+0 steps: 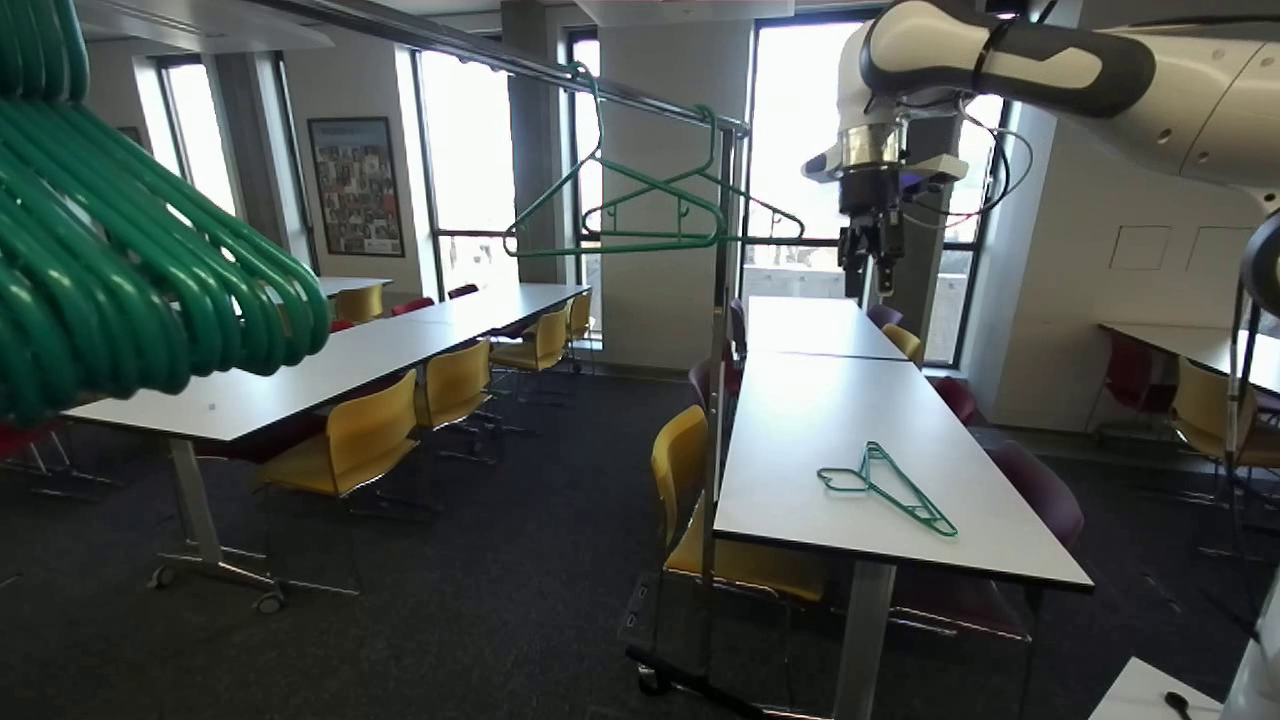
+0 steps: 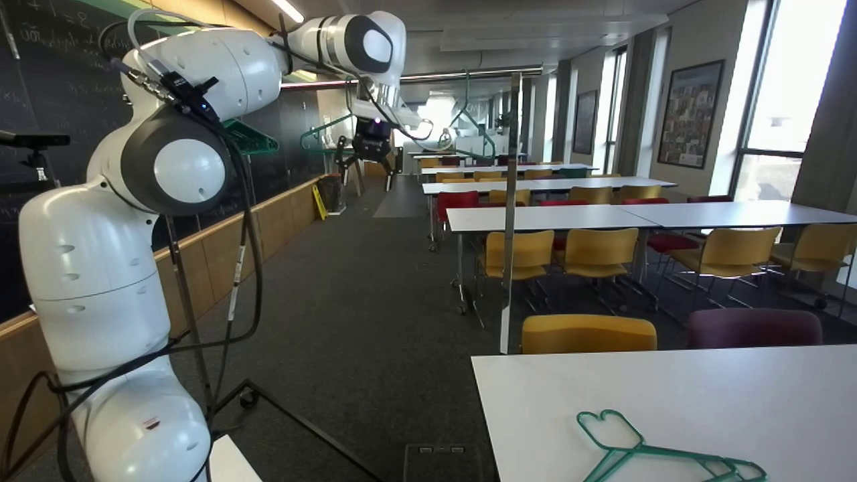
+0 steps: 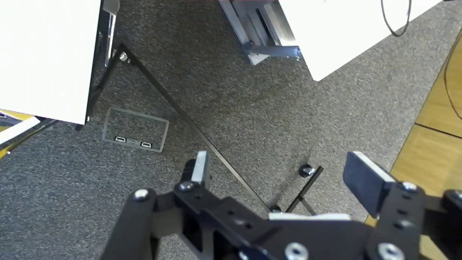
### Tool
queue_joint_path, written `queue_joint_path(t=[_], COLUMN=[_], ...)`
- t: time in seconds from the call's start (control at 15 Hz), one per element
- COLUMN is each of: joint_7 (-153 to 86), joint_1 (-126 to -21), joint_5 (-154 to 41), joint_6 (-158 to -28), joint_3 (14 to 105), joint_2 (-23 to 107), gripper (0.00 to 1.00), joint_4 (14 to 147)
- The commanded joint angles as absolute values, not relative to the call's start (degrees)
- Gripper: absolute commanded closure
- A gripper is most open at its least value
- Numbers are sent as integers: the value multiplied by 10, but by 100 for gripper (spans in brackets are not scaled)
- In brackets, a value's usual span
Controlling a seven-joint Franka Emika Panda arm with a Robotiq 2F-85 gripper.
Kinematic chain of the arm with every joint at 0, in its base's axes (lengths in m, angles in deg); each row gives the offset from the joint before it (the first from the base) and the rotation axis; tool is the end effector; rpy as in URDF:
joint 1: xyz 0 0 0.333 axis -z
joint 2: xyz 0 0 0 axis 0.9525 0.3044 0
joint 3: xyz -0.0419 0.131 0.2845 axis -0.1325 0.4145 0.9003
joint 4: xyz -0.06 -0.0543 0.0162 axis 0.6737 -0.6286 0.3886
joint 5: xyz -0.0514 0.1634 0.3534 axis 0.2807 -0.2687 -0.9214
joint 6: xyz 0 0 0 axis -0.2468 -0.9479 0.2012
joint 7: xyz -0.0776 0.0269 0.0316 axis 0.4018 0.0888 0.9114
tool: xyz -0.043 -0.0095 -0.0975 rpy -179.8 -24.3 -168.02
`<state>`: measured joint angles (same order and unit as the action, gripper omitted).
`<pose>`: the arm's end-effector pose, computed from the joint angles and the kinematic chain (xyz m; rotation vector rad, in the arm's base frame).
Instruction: Put one hanger from the table on the rail.
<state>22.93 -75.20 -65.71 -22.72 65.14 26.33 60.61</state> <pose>0.4958 0.0564 0.7198 -2.5964 -1.4652 0.1567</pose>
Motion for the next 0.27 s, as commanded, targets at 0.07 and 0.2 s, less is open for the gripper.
queue_joint_path(t=[0.07,0.2], joint_7=[235,235], joint_1=[-754,-754], joint_5=[-645,-644], joint_6=[-237,-238], joint_3=[653,655], joint_2=[261,258], gripper=[0,0], joint_4=[621,623])
